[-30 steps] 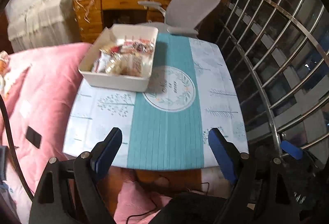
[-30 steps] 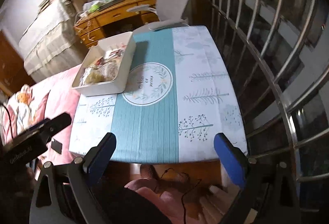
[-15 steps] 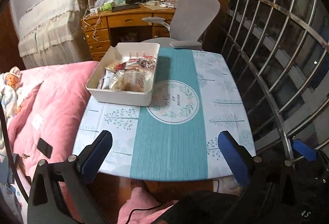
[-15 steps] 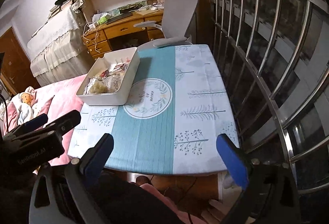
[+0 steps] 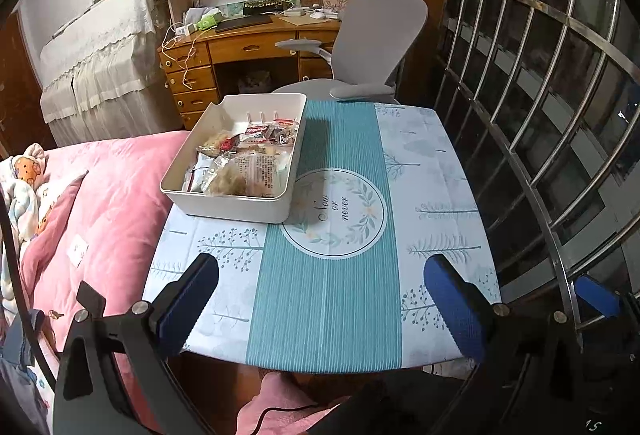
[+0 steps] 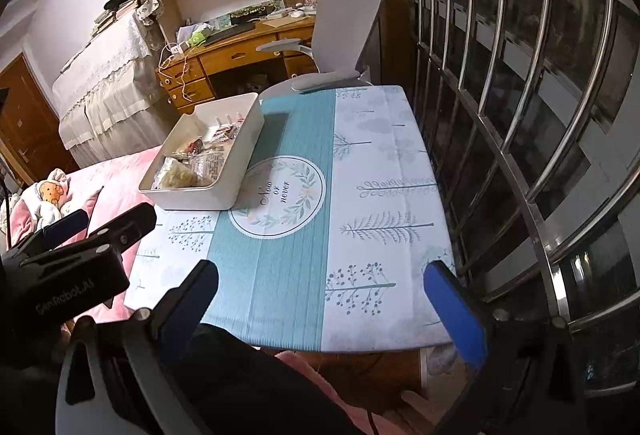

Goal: Organize snacks

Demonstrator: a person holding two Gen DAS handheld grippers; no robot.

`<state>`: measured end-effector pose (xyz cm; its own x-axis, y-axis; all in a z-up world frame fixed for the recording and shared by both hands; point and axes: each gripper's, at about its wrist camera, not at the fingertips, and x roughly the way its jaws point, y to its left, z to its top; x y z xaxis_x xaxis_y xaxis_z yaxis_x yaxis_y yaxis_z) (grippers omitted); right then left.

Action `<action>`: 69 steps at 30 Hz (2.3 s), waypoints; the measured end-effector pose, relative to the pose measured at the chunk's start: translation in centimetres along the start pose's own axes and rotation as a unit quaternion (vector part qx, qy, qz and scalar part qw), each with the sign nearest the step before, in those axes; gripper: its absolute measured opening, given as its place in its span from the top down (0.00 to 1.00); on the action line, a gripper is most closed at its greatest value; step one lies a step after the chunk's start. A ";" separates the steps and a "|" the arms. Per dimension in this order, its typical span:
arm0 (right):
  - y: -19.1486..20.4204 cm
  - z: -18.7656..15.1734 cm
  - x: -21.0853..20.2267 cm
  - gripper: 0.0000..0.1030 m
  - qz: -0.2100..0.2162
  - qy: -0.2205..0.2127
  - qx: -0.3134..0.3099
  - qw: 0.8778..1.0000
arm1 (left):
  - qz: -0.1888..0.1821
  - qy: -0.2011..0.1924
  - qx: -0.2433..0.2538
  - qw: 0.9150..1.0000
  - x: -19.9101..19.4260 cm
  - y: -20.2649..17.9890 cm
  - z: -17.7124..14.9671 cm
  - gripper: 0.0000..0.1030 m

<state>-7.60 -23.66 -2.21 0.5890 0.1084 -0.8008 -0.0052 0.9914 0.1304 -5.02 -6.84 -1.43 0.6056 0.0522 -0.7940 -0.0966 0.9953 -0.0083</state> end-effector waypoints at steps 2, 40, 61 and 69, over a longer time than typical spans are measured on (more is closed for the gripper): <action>-0.4 0.4 0.6 0.00 0.000 0.004 0.001 1.000 | 0.000 0.000 0.003 1.000 0.4 -0.3 0.2 0.01; -1.9 3.0 5.8 0.00 0.015 0.005 0.000 1.000 | 0.024 0.016 0.005 1.000 5.3 -0.8 1.8 0.01; -1.9 3.5 6.1 0.00 0.015 0.009 -0.004 1.000 | 0.023 0.029 0.003 0.999 5.6 -0.8 2.1 0.01; -2.2 3.6 6.2 0.00 0.011 0.009 -0.001 1.000 | 0.014 0.032 0.008 0.999 5.7 -0.7 2.6 0.01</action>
